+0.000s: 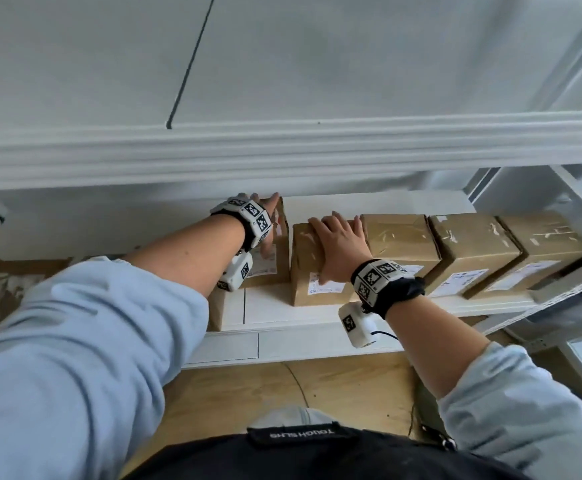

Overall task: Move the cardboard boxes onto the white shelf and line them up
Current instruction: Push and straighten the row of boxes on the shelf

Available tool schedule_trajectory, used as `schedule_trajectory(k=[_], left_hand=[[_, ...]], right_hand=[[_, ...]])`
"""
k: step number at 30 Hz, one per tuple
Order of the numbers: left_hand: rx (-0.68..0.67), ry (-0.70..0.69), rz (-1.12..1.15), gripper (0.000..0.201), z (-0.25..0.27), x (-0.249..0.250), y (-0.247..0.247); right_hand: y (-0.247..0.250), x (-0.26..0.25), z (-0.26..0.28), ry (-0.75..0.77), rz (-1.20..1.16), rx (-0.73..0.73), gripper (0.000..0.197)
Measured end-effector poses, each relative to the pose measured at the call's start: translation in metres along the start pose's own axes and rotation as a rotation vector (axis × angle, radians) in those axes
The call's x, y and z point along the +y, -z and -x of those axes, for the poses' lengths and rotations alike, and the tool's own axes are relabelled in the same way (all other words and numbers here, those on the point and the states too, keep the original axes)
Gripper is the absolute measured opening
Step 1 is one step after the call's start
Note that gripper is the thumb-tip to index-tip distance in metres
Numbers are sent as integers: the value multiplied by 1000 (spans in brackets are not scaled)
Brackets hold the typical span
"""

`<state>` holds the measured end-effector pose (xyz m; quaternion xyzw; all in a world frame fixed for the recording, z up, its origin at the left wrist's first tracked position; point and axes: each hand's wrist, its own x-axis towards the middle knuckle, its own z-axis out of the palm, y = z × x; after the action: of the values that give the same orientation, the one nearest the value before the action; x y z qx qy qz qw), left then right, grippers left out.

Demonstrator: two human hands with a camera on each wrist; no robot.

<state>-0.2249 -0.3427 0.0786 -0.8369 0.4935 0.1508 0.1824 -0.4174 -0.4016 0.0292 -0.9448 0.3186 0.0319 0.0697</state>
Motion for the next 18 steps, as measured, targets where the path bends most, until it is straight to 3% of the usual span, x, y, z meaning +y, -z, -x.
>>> schedule_trajectory(k=[2, 5, 6, 11, 18], left_hand=[[51, 18, 0, 126, 8, 5, 3], [42, 26, -15, 74, 23, 15, 7], [34, 31, -9, 69, 27, 18, 6], [32, 25, -99, 96, 47, 23, -4], [84, -13, -155, 103, 72, 13, -23]], right_hand=[[-1, 4, -2, 26, -12, 16, 122], [-5, 9, -2, 52, -8, 33, 120], [-6, 10, -2, 55, -10, 41, 119], [-1, 13, -4, 38, -35, 80, 121], [5, 11, 9, 91, -71, 63, 122]])
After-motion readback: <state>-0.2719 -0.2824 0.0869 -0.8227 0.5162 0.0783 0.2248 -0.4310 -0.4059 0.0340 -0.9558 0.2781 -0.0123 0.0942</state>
